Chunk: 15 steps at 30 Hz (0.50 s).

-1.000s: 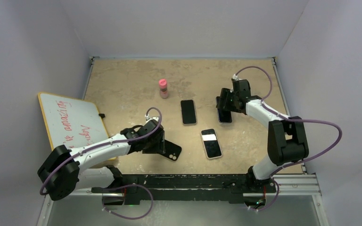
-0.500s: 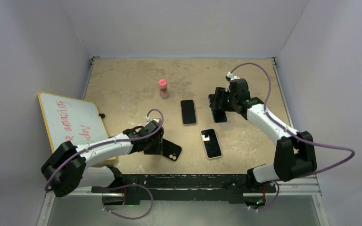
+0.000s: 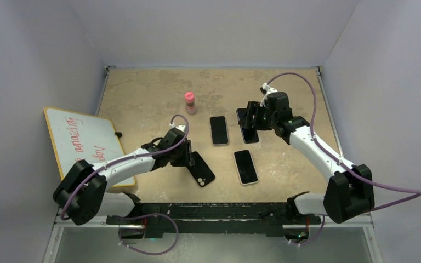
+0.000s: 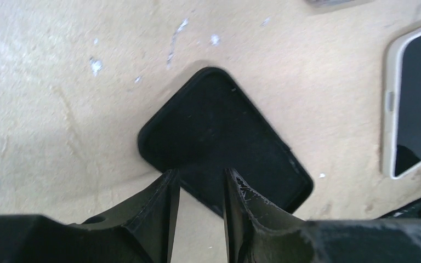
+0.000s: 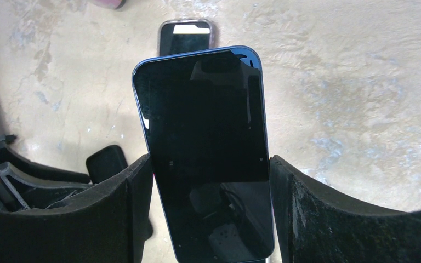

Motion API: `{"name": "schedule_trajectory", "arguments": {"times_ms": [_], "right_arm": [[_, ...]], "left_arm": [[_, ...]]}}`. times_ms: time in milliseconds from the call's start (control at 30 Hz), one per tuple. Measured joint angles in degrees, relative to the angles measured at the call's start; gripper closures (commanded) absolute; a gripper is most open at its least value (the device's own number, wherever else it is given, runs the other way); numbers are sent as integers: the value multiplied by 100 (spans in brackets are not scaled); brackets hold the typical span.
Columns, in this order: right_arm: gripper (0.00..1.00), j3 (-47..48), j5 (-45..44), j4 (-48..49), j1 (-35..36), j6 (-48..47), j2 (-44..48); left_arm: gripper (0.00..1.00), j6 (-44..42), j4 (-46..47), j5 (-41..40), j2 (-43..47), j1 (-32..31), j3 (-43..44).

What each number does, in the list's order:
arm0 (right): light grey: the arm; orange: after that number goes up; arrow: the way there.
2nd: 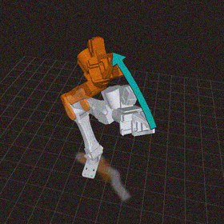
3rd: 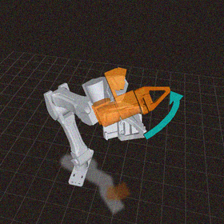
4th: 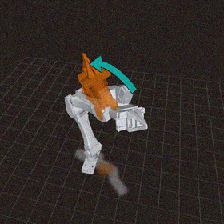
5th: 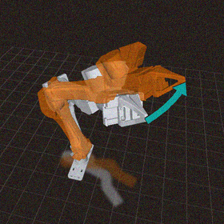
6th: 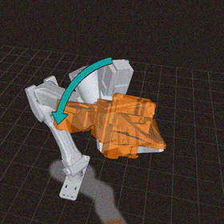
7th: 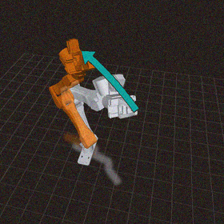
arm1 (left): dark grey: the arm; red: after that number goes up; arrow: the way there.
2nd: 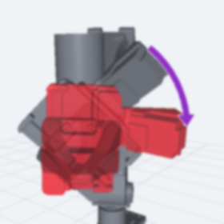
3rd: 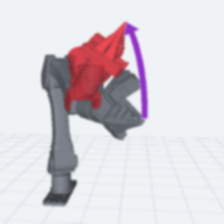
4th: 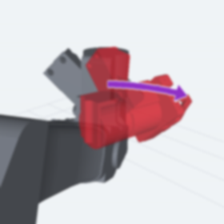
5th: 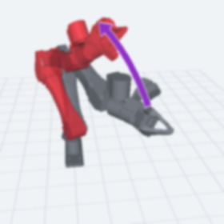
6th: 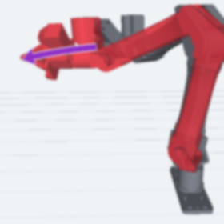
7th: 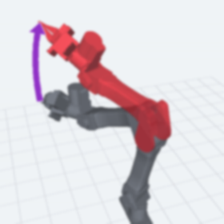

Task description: Put the phone into the phone case

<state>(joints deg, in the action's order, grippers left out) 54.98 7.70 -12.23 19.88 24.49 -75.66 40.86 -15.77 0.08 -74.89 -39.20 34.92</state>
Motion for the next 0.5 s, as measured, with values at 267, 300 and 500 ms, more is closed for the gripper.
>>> {"name": "schedule_trajectory", "arguments": {"times_ms": [267, 300, 500], "right_arm": [[70, -26, 120, 22, 378, 223, 11], [70, -48, 129, 48, 424, 258, 13], [70, -205, 201, 238, 977, 555, 31]], "left_arm": [[47, -46, 192, 275, 251, 35, 129], [45, -66, 125, 273, 396, 52, 162], [14, -258, -302, 181, 1637, 94, 601]]}}
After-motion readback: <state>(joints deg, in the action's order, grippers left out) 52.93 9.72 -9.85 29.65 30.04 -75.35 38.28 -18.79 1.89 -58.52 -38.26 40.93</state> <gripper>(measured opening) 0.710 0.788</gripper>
